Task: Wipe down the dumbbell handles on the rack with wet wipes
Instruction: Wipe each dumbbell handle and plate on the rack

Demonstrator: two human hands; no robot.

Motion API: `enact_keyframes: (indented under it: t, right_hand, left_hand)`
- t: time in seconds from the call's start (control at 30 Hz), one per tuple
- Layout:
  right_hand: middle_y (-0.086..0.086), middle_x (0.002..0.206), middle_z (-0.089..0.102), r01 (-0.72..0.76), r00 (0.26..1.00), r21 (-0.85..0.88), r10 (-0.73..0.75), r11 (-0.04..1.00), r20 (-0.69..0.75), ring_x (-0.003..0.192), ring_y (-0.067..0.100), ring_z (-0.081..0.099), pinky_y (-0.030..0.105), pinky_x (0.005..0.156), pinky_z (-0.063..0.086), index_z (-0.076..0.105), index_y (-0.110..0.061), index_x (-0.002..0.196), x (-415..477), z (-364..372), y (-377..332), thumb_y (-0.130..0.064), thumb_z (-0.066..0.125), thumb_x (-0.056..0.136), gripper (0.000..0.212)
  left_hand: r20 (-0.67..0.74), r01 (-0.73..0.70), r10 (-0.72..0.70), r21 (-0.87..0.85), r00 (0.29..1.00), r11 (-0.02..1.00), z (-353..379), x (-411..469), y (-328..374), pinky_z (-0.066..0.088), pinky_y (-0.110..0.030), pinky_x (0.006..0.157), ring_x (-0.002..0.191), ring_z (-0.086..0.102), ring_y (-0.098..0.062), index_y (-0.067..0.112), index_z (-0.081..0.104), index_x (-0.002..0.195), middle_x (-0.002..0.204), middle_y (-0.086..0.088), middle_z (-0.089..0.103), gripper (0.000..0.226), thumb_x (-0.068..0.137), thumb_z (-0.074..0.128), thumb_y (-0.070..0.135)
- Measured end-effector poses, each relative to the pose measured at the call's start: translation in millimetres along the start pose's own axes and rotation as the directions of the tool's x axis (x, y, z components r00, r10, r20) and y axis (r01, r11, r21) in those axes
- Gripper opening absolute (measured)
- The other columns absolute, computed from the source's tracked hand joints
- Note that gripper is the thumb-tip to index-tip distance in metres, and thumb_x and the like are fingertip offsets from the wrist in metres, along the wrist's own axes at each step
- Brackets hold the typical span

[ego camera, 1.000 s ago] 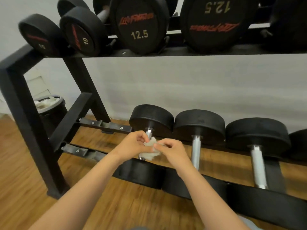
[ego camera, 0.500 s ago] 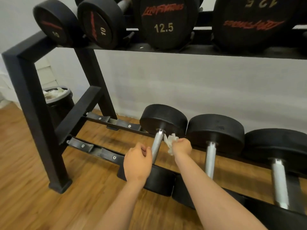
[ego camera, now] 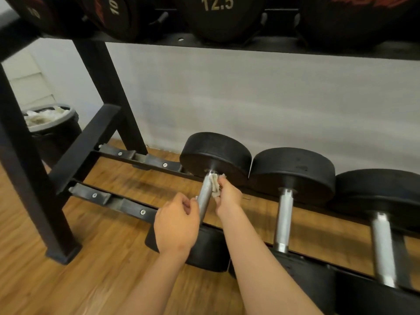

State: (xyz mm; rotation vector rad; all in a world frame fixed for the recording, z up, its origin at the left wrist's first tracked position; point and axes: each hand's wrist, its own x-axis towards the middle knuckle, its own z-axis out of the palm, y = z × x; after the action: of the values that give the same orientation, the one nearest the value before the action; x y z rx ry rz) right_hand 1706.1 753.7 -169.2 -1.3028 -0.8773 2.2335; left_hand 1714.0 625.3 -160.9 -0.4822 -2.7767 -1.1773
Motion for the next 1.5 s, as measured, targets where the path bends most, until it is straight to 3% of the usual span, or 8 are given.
enact_keyframes:
  t: [0.27, 0.43, 0.73, 0.9, 1.03, 1.27, 1.43, 1.5]
  right_hand:
    - [0.003, 0.096, 0.067, 0.141, 0.99, -0.096, -0.142, 0.985, -0.01, 0.076, 0.009, 0.06, 0.019, 0.057, 0.043, 0.066, -0.006, 0.099, 4.4, 8.8, 7.2, -0.014, 0.076, 0.083, 0.02]
    - [-0.005, 0.082, 0.057, 0.236, 0.972, -0.243, -0.233, 0.941, 0.04, 0.077, 0.01, 0.055, 0.022, 0.07, 0.045, 0.06, -0.011, 0.095, 9.9, 12.2, 11.4, -0.018, 0.074, 0.085, 0.019]
    - [-0.003, 0.079, 0.062, 0.34, 0.931, -0.294, -0.365, 0.893, -0.031, 0.077, 0.012, 0.06, 0.017, 0.057, 0.041, 0.066, -0.012, 0.084, 23.8, 6.4, 14.0, -0.021, 0.064, 0.093, 0.012]
    - [0.002, 0.095, 0.066, 0.287, 0.958, -0.354, -0.274, 0.89, 0.087, 0.09, 0.016, 0.063, 0.02, 0.07, 0.046, 0.065, -0.01, 0.098, 26.0, 6.0, 6.1, -0.028, 0.072, 0.087, 0.023]
    - [-0.001, 0.081, 0.067, 0.366, 0.925, -0.477, -0.37, 0.799, 0.09, 0.084, 0.015, 0.064, 0.023, 0.073, 0.051, 0.066, -0.016, 0.076, 29.4, -4.8, 7.5, -0.028, 0.068, 0.09, 0.018]
    - [0.005, 0.09, 0.073, 0.336, 0.942, -0.657, -0.247, 0.675, 0.229, 0.085, 0.017, 0.069, 0.034, 0.088, 0.056, 0.07, -0.01, 0.08, 33.1, -2.8, -12.6, -0.033, 0.076, 0.083, 0.024]
    - [0.009, 0.106, 0.07, 0.323, 0.938, -0.723, -0.105, 0.611, 0.33, 0.083, 0.011, 0.068, 0.013, 0.056, 0.052, 0.068, 0.001, 0.107, 25.7, -16.2, -23.9, -0.015, 0.073, 0.085, 0.028]
    - [0.009, 0.11, 0.07, 0.316, 0.937, -0.714, -0.088, 0.625, 0.337, 0.083, 0.01, 0.066, 0.013, 0.057, 0.05, 0.067, 0.0, 0.112, 23.4, -11.1, -29.7, -0.017, 0.074, 0.085, 0.032]
  left_hand:
    - [0.002, 0.009, -0.009, -0.029, 1.0, 1.0, -0.8, -1.1, 0.6, 0.039, -0.034, 0.059, 0.059, 0.052, -0.011, 0.023, 0.05, 0.068, 0.06, 0.006, 0.055, 0.029, 0.095, 0.05, 0.034]
    - [-0.002, 0.007, -0.007, -0.036, 1.0, 0.999, -1.8, -2.0, 1.9, 0.037, -0.034, 0.06, 0.056, 0.05, -0.011, 0.023, 0.047, 0.065, 0.057, 0.006, 0.053, 0.031, 0.094, 0.052, 0.031]
    - [-0.002, 0.0, 0.0, -0.044, 1.0, 0.999, -4.2, -1.5, 3.9, 0.048, -0.04, 0.065, 0.055, 0.053, -0.014, 0.022, 0.048, 0.063, 0.053, 0.005, 0.052, 0.033, 0.094, 0.054, 0.028]
    - [0.011, 0.003, -0.003, -0.024, 1.0, 1.0, -4.2, -1.2, 4.3, 0.049, -0.04, 0.065, 0.056, 0.053, -0.015, 0.024, 0.046, 0.062, 0.055, 0.005, 0.053, 0.033, 0.094, 0.053, 0.028]
    - [0.012, -0.005, 0.005, -0.034, 1.0, 0.999, -4.8, -1.0, 4.5, 0.047, -0.037, 0.066, 0.055, 0.052, -0.013, 0.025, 0.045, 0.062, 0.055, 0.006, 0.053, 0.034, 0.095, 0.053, 0.028]
    - [-0.174, 0.086, -0.099, -0.08, 0.98, 0.993, -8.5, -3.7, 0.0, 0.026, -0.032, 0.103, 0.099, 0.044, -0.009, 0.026, 0.05, 0.091, 0.091, 0.012, 0.053, 0.005, 0.096, 0.052, 0.027]
    - [-0.134, 0.115, -0.124, -0.077, 0.983, 0.99, -9.1, -1.7, 2.5, 0.028, -0.036, 0.107, 0.111, 0.049, -0.016, 0.025, 0.048, 0.095, 0.098, 0.01, 0.05, 0.007, 0.095, 0.054, 0.027]
    - [-0.129, 0.113, -0.123, -0.079, 0.984, 0.99, -11.7, -2.8, 3.6, 0.028, -0.036, 0.107, 0.11, 0.048, -0.015, 0.025, 0.047, 0.094, 0.096, 0.011, 0.049, 0.007, 0.096, 0.054, 0.027]
